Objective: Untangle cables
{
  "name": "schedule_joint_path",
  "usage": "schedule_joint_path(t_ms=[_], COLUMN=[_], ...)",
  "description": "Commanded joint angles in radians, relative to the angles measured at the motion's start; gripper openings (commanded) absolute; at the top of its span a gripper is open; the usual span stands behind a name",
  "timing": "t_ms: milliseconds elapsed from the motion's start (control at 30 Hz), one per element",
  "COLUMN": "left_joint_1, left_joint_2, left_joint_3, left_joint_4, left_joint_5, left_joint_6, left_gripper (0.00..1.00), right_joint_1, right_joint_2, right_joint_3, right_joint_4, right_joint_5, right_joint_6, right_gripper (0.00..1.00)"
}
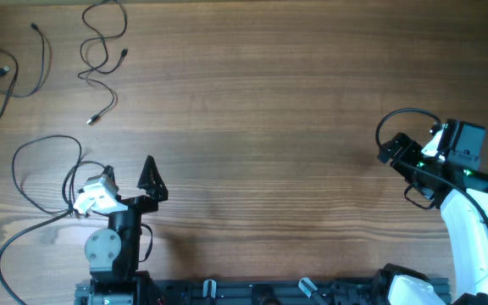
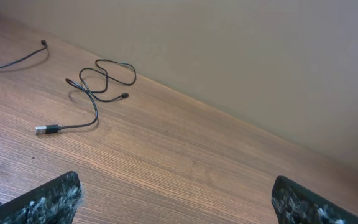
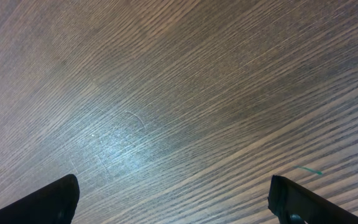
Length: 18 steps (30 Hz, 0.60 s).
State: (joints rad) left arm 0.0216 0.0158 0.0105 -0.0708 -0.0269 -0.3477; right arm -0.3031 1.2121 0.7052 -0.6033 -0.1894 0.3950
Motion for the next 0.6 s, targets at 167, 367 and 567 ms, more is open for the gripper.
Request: schedule_joint_path(t_ms=[167,367,567], left_joint_1=[0.003,0.003,0.003], left_joint_2=[0.004,0.004,0.004], left_joint_3=[-0.005,-0.005,-0.005], left_joint_4=[-0.001,-0.001,-0.001], left_joint_5=[0.015,0.015,0.015], left_joint_6=[0.03,0.03,0.03], left_gripper=[1.0,1.0,1.0], right_joint_1=[-0.002,-0.002,-0.002], right_joint_2=[-0.01,-0.01,-0.01], right_joint_3=[0.021,0.021,0.021], right_joint_4=[0.016,0.182,0.546], right_joint_5=[0.014,-0.08,-0.318], right_joint_6=[0.005,0.067,0.068], right_gripper=[1.0,1.0,1.0])
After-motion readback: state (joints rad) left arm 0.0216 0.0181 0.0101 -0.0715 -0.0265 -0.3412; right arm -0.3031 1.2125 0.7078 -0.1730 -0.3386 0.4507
